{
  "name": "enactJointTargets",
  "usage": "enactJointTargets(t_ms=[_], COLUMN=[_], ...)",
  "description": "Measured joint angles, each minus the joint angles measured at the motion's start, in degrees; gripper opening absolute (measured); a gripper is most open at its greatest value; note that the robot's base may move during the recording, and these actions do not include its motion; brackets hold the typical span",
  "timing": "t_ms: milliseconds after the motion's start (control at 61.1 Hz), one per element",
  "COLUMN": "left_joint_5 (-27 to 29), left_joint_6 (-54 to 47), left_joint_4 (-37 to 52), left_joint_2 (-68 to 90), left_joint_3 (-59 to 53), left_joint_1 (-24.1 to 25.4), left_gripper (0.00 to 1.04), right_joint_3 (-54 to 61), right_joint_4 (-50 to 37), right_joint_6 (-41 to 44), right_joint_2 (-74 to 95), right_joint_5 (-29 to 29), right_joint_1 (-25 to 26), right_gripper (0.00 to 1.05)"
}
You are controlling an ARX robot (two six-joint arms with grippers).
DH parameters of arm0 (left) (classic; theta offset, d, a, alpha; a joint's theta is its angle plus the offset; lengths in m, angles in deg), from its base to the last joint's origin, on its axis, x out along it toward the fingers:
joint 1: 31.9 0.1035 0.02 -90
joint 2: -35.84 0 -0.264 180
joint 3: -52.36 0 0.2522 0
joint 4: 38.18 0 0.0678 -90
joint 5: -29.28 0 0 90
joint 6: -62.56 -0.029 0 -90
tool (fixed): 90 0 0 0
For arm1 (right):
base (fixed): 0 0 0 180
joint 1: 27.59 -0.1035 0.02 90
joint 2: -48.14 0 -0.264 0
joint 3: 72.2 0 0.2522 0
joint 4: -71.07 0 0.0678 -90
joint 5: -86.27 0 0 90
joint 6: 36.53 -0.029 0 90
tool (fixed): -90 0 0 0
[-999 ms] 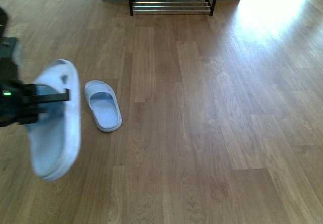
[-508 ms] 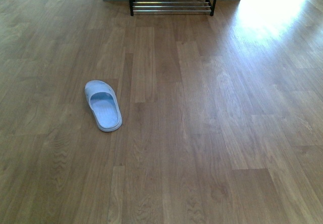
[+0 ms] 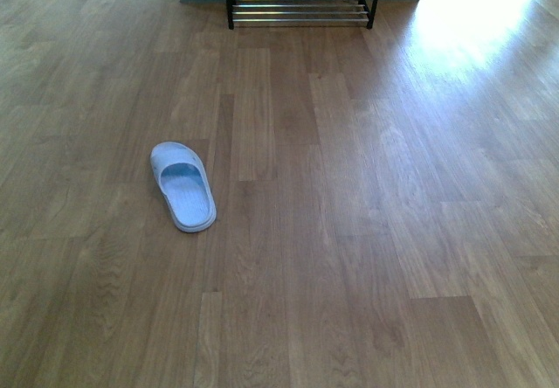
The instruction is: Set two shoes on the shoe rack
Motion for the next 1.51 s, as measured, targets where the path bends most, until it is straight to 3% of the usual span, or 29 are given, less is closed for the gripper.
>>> enactJointTargets(t_ms=[147, 1507], left_joint_5=[0.9, 1.6], left_joint_6=[0.5, -1.9], left_joint_4=[-0.2, 0.8], left_joint_2=[0.0, -0.4], left_joint_3=[0.0, 0.1], left_joint_1=[-1.1, -3.8], left_gripper=[0.97, 0.95], right_joint_3=[0.0, 0.0], right_joint_4=[0.0, 0.0], right_joint_6=[0.0, 0.0], right_joint_2=[0.0, 0.0], right_joint_5=[0.1, -0.2], right_joint_1=[0.0, 0.0], right_gripper=[0.95, 0.95])
